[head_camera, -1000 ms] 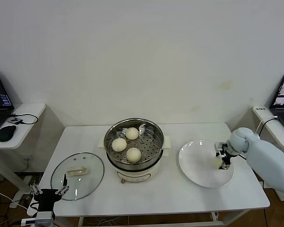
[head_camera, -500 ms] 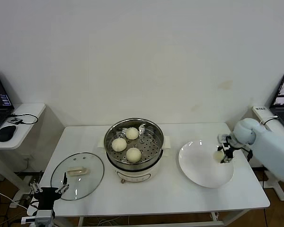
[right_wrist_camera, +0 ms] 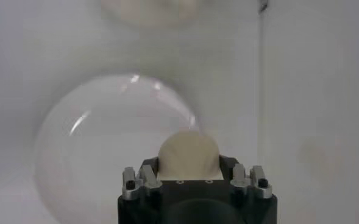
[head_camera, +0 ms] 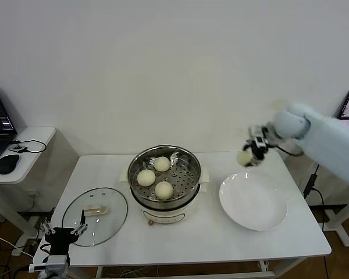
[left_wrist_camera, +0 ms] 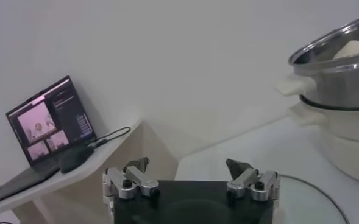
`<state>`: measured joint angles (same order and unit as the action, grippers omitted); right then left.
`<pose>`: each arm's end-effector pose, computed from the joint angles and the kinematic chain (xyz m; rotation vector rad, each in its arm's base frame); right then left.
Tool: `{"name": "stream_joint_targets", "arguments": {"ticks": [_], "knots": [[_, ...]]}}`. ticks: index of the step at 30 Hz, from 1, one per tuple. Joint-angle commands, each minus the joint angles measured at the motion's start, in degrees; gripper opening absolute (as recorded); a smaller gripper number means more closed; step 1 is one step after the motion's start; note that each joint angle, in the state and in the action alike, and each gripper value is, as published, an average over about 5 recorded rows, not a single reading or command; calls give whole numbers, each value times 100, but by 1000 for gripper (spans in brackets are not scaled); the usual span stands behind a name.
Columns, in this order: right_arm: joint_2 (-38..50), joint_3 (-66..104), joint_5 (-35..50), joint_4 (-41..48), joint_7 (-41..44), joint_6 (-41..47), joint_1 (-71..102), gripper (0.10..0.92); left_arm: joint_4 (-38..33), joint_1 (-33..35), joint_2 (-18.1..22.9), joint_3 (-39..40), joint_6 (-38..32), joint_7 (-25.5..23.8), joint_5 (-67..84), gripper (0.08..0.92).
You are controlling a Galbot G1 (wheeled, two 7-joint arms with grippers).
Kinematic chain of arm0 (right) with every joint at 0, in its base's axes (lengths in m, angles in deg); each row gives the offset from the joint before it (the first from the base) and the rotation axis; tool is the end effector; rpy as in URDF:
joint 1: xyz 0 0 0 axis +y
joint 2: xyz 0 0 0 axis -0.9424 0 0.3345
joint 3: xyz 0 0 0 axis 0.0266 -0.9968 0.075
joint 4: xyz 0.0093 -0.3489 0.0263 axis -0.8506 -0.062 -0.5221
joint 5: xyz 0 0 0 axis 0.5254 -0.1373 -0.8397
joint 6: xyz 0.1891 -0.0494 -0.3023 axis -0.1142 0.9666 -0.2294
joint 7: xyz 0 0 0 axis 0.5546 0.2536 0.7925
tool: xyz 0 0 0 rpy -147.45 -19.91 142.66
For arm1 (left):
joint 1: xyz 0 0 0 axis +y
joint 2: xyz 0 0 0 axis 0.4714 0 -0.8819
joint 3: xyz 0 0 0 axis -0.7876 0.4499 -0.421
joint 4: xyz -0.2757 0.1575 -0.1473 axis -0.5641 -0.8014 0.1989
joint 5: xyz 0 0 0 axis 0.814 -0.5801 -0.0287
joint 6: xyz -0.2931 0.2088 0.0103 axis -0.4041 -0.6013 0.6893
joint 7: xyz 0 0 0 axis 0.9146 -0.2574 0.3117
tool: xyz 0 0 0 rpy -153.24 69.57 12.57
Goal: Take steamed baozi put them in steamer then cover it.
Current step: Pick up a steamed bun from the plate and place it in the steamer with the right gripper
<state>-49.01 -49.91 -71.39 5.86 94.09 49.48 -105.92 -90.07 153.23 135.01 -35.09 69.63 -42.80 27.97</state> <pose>0.5444 -0.0511 -0.0267 1.2159 -1.6039 1.4696 0.1665 0.1052 -0.3135 0.3182 -2.8631 -0.6631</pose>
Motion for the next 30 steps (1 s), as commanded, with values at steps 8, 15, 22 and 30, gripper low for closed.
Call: {"name": "stream_joint_targets", "arguments": {"ticks": [8,15,22,30], "knots": [[-2568,-852,1748,500,-751,1264,-596,628,21,33,42,-95,-39,28,38,823],[-2924,-877,1396,931,-843,1496,-146,628,-4,15,75,-104,-44,37,46,823],[-2867,-947,1106,1099,-901,1534,196,628,18,10,76,-115,-58,48,63,823],[-2891,-843,971,1230,-927,1538,425,628,20,-10,80,-98,-60,48,57,823]]}}
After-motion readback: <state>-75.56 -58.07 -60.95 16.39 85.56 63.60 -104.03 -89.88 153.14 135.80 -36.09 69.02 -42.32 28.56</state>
